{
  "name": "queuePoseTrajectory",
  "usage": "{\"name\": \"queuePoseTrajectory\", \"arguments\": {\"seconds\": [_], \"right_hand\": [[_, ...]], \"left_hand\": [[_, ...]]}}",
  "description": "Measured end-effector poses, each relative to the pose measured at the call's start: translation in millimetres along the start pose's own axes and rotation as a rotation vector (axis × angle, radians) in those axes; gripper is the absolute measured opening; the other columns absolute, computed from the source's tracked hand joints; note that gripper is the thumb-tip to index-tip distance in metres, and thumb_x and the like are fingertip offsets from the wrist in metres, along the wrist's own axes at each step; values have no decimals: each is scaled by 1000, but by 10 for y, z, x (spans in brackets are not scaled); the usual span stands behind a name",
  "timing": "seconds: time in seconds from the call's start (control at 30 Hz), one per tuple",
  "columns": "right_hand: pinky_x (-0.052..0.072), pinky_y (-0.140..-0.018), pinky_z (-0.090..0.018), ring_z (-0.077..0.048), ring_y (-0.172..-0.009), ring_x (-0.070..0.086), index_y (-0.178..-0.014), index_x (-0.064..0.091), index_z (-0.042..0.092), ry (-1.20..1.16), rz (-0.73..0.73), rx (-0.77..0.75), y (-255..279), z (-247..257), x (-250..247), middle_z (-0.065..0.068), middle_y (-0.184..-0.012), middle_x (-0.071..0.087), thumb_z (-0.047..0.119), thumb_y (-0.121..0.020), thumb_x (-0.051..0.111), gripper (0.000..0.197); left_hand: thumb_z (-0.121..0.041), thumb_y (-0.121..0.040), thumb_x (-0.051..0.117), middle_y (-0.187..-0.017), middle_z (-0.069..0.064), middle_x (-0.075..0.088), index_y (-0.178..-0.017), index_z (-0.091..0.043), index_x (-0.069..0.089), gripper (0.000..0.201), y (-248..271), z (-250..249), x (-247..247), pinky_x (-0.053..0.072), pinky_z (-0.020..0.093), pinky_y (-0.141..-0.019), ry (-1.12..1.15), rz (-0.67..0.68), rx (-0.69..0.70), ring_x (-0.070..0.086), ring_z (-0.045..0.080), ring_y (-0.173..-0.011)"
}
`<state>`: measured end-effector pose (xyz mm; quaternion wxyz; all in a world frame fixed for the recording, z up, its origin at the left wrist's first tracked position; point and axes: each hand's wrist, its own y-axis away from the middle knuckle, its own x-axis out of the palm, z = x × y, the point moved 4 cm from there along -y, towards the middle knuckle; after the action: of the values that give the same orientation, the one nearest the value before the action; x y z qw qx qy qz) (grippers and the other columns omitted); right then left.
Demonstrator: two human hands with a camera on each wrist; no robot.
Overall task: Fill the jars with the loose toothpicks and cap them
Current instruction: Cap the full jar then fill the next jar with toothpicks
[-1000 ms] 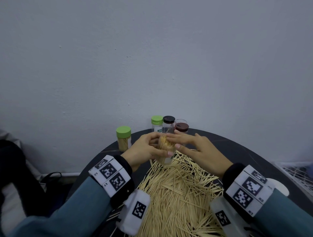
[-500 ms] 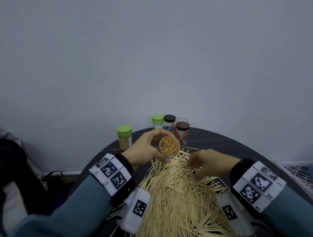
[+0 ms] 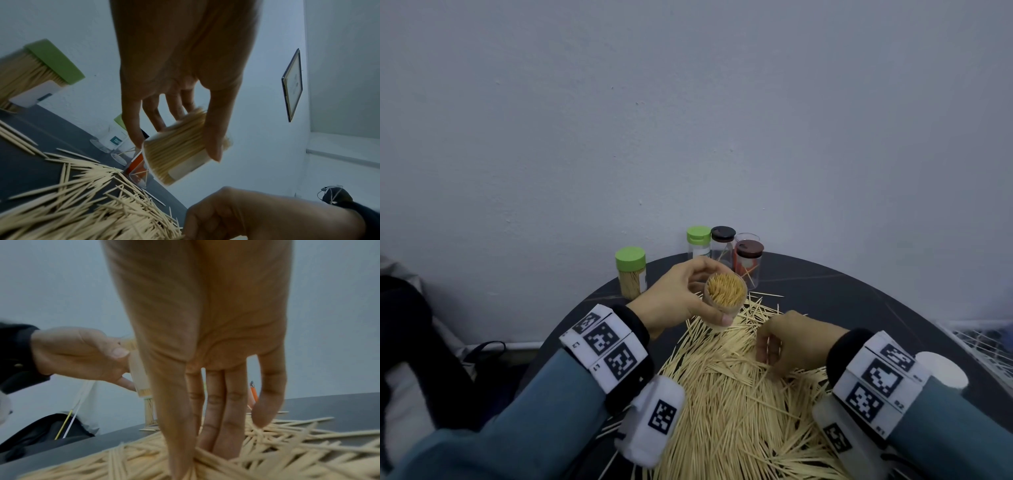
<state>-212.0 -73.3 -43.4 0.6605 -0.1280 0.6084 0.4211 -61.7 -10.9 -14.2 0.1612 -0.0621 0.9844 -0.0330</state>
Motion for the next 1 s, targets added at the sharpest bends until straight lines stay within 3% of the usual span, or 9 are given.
{"name": "queuePoseTrajectory", "arguments": {"seconds": [0.13,0.2,0.3,0.4,0.5,0.67,0.77,0.9,1.0], "right_hand": [[46,-70,-19,-3,-74,52,-89,61,24,-47,-69,-34,1,12,-32,13,-77,54,18,-76,75,20],[48,-70,-19,-6,-75,55,-91,57,23,-85,-101,-27,6,5,-63,12,-78,55,17,-75,76,26],[44,-55,-11,-5,-69,57,-96,56,19,-181,-173,-17,34,-9,-162,8,-78,59,12,-75,75,29],[41,-46,-6,-4,-64,60,-95,61,15,-295,-260,-10,80,-34,-293,4,-79,64,11,-76,75,24],[44,-49,-6,-6,-66,66,-85,67,17,-357,-359,-32,137,-60,-419,1,-77,69,14,-75,76,15],[41,-50,-3,8,-50,57,-74,69,21,-449,-488,-85,206,-107,-603,6,-66,68,15,-72,79,12],[47,-57,-8,0,-57,61,-71,69,25,-523,-526,-125,255,-123,-673,3,-69,70,16,-71,80,13],[51,-70,-21,-8,-64,63,-73,72,23,-598,-572,-170,331,-115,-747,-2,-70,72,14,-75,76,10],[49,-64,-12,0,-59,61,-70,70,27,-594,-651,-212,373,-107,-823,6,-63,68,14,-79,73,16]], "left_hand": [[7,-61,81,-110,-4,66,-106,-18,60,56,5,0,11,43,10,-82,-49,12,21,58,6,-107],[8,-61,81,-110,-5,66,-106,-18,60,55,10,-6,15,45,9,-80,-61,20,25,58,3,-106],[6,-62,81,-108,-7,66,-107,-19,60,55,16,-19,2,44,8,-78,-61,3,24,59,0,-102],[4,-63,81,-108,-2,66,-110,-17,60,56,6,-19,-15,44,8,-76,-38,-40,24,60,7,-102],[2,-63,81,-113,4,65,-114,-16,59,59,-7,2,-28,46,14,-78,-18,-79,-8,59,14,-104],[0,-63,82,-114,7,64,-114,-16,60,57,-13,34,-83,50,23,-82,16,-154,-31,60,17,-102],[-2,-62,83,-114,6,63,-113,-17,60,58,-24,64,-124,50,24,-81,36,-206,-49,59,17,-103],[-4,-61,84,-115,5,62,-112,-18,60,59,-35,104,-153,50,36,-91,40,-235,-84,58,19,-108],[-3,-61,84,-112,4,62,-110,-19,60,57,-33,98,-135,48,37,-94,-5,-217,-78,57,20,-107]]}}
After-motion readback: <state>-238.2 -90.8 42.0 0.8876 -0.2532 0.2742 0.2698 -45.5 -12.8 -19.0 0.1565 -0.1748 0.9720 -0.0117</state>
